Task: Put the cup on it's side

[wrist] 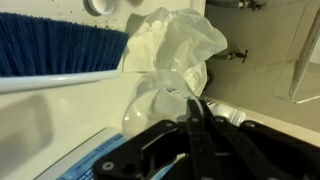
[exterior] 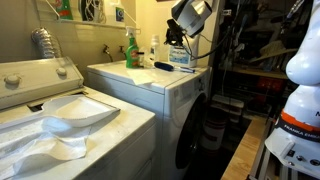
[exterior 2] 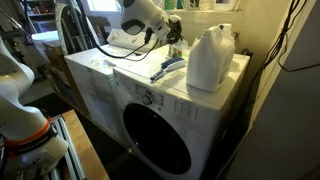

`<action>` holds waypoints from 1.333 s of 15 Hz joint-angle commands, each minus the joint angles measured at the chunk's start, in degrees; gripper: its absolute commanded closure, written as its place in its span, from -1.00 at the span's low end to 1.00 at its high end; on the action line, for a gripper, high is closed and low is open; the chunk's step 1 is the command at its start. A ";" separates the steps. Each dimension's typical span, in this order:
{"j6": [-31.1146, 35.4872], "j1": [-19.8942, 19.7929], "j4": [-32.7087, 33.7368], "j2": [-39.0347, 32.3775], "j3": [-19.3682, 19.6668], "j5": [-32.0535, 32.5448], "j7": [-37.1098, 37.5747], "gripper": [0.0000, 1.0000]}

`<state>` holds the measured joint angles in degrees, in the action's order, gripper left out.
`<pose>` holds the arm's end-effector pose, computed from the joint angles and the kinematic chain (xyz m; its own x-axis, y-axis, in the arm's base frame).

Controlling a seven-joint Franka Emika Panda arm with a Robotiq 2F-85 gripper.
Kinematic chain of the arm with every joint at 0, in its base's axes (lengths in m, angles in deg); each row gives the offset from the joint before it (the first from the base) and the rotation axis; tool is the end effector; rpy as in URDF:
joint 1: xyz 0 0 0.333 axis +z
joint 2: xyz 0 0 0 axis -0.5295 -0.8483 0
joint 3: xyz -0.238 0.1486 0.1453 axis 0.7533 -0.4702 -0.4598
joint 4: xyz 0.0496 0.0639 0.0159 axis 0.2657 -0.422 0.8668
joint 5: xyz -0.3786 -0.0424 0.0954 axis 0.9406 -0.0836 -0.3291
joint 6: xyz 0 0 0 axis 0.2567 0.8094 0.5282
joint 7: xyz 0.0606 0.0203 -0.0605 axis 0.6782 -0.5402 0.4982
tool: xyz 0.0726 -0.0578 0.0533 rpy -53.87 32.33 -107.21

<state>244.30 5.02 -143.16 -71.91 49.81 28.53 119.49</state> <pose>0.6038 -0.0822 0.4659 0.0285 -0.9944 0.1016 -0.5316 -0.1011 -0.8410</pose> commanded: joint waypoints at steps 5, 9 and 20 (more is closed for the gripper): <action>0.19 -5.84 5.11 -3.96 -6.39 -4.07 -5.74 0.98; -0.22 -11.78 7.36 -7.46 -12.13 -7.08 -10.87 0.98; 1.32 -34.16 8.33 -20.46 -34.43 -9.74 -28.08 0.98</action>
<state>244.31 -23.46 -135.26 -87.54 21.86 20.22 96.43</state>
